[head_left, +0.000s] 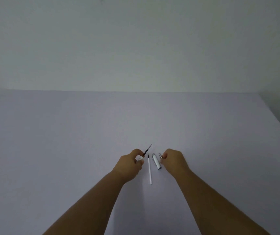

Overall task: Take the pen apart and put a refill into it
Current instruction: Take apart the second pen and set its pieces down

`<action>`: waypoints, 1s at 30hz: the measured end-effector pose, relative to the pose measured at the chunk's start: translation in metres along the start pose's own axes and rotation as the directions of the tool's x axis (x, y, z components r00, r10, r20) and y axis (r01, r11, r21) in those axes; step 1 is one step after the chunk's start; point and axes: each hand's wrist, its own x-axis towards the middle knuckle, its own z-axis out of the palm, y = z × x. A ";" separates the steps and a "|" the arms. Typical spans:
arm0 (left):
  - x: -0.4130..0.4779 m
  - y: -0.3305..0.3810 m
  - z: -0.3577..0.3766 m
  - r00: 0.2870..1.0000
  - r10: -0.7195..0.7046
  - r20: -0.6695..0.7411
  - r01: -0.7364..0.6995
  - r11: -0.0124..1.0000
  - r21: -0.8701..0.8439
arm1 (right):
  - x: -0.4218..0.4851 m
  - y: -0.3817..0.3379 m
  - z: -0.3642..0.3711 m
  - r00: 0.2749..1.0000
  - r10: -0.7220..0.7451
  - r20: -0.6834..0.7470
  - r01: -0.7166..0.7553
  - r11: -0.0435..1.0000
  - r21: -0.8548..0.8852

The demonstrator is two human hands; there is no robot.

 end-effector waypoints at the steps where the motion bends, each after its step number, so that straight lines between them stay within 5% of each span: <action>1: 0.001 -0.001 0.001 1.000 -0.003 0.001 0.003 1.000 0.004 | 0.001 0.001 0.001 1.000 0.006 0.003 -0.006 1.000 0.017; 16: 0.006 0.001 0.005 1.000 -0.008 0.023 0.008 1.000 0.023 | 0.000 0.004 0.002 0.999 0.050 0.002 -0.050 0.991 0.121; 19: 0.007 0.003 0.007 1.000 -0.011 0.021 0.011 1.000 0.020 | -0.004 -0.001 -0.005 0.997 0.034 -0.075 -0.012 0.960 0.280; 22: 0.008 0.008 0.009 1.000 -0.003 0.014 0.002 1.000 0.009 | -0.009 -0.012 -0.017 0.996 0.033 0.077 -0.076 0.747 0.660; 25: 0.008 0.015 0.011 1.000 0.019 0.016 -0.019 1.000 0.003 | -0.012 -0.021 -0.022 0.969 -0.063 0.240 -0.136 0.675 0.725; 27: 0.008 0.018 0.011 1.000 0.021 0.016 -0.021 1.000 -0.015 | -0.009 -0.025 -0.025 0.982 -0.033 0.184 -0.125 0.618 0.776; 30: 0.007 0.016 0.010 1.000 0.004 0.019 -0.004 1.000 -0.007 | 0.004 -0.024 -0.037 0.989 0.119 0.089 -0.128 0.368 0.921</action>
